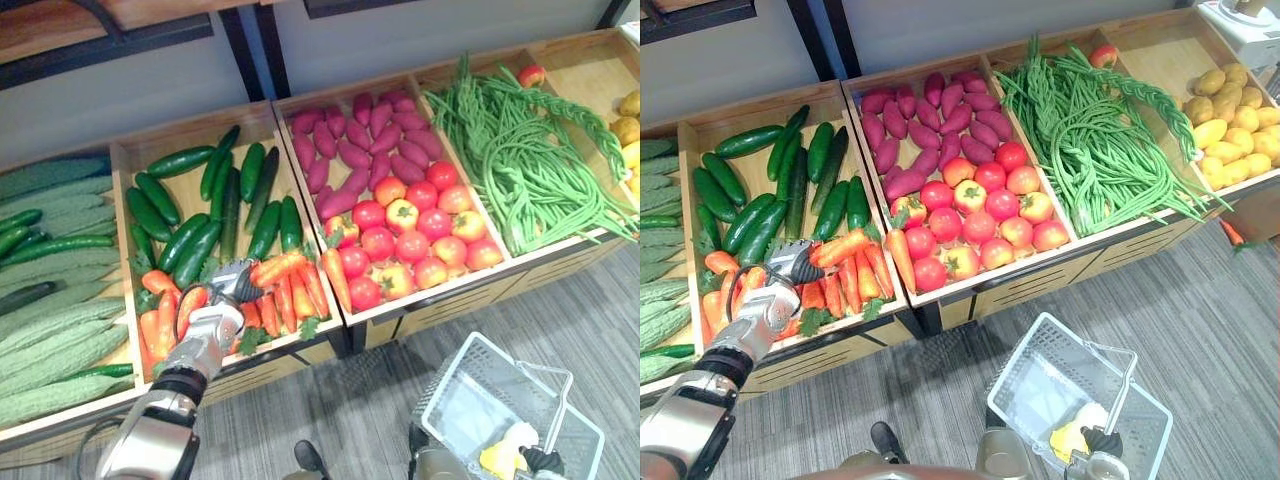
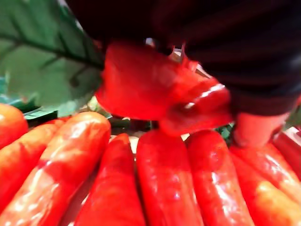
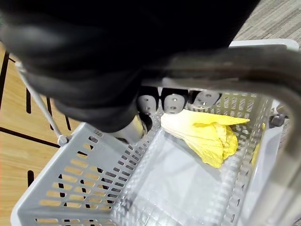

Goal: Pick vegetable in the basket

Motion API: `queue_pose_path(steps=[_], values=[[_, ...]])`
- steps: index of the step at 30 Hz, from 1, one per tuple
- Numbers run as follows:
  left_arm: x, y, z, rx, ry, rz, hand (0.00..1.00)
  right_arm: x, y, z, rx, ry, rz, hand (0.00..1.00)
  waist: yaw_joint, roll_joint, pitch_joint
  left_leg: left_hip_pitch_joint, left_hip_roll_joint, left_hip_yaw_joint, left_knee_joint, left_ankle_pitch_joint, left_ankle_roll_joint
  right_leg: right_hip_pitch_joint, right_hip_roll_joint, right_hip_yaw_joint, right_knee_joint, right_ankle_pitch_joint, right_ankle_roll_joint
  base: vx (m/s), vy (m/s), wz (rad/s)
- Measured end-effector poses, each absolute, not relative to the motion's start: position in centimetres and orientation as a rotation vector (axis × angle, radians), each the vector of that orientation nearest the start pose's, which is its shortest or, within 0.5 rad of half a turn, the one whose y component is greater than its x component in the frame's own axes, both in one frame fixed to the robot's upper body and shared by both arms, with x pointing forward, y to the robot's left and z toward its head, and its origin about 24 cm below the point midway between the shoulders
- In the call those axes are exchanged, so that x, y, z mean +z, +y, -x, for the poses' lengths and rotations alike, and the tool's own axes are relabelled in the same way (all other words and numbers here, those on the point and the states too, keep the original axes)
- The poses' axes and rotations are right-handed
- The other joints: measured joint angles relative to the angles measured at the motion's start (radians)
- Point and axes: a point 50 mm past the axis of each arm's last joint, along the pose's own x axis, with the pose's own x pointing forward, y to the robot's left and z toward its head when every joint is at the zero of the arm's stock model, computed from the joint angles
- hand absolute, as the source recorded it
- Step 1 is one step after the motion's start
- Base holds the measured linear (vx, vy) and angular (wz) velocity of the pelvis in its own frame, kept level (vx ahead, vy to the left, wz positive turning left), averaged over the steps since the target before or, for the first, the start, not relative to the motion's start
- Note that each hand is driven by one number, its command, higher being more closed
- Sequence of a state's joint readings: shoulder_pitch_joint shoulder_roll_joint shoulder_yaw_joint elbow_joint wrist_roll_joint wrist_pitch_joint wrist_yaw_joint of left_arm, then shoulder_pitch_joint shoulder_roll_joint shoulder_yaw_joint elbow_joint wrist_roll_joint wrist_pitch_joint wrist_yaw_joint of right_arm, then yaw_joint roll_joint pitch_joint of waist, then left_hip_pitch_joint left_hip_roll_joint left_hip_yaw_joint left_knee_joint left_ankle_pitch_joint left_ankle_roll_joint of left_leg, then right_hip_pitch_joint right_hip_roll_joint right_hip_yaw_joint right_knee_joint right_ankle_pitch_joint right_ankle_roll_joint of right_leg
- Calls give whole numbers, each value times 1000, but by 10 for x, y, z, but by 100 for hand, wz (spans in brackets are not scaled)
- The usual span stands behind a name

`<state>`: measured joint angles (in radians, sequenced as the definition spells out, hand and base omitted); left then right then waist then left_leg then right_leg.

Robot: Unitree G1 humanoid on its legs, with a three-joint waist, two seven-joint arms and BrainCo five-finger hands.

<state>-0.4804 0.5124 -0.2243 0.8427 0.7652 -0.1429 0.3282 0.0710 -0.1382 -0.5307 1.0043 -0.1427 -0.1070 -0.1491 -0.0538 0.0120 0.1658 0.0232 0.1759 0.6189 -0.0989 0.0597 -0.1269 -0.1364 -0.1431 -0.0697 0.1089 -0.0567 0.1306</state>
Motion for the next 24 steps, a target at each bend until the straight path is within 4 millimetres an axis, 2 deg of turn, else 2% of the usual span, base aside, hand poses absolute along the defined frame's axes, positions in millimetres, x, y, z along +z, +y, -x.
queue_pose_path(steps=[8,11,14,16,20,24], values=[[30,251,-323,25,63,-1357,100,-137,-279,-90,-633,953,104,100,-1,1,-1,36,-1,-3,1,0,-1,40,-2,-8,-1,0,0,-1,-1,1],[34,246,-321,18,22,-1354,100,-136,-281,-88,-642,953,115,100,-1,2,-2,35,-6,-17,2,0,0,44,-7,-15,-1,0,0,-26,0,11],[49,233,-318,15,-96,-1348,100,-136,-286,-80,-652,969,144,100,0,4,-4,49,-11,-32,1,0,1,67,-12,-30,-4,0,0,-21,5,14],[60,228,-312,6,-181,-1351,100,-134,-293,-75,-663,976,174,100,-1,6,-16,55,-14,-32,-2,0,1,73,-15,-29,-4,0,0,0,0,0],[83,213,-303,-19,-348,-1341,100,-119,-327,-69,-697,974,297,100,0,16,-40,65,-18,-15,-5,-1,2,72,-10,3,-6,4,6,-30,0,-12],[97,197,-292,-52,-469,-1312,100,-98,-354,-79,-698,918,418,100,0,19,-54,87,-16,48,-5,-2,2,68,13,68,-35,36,6,-38,-11,-49]])
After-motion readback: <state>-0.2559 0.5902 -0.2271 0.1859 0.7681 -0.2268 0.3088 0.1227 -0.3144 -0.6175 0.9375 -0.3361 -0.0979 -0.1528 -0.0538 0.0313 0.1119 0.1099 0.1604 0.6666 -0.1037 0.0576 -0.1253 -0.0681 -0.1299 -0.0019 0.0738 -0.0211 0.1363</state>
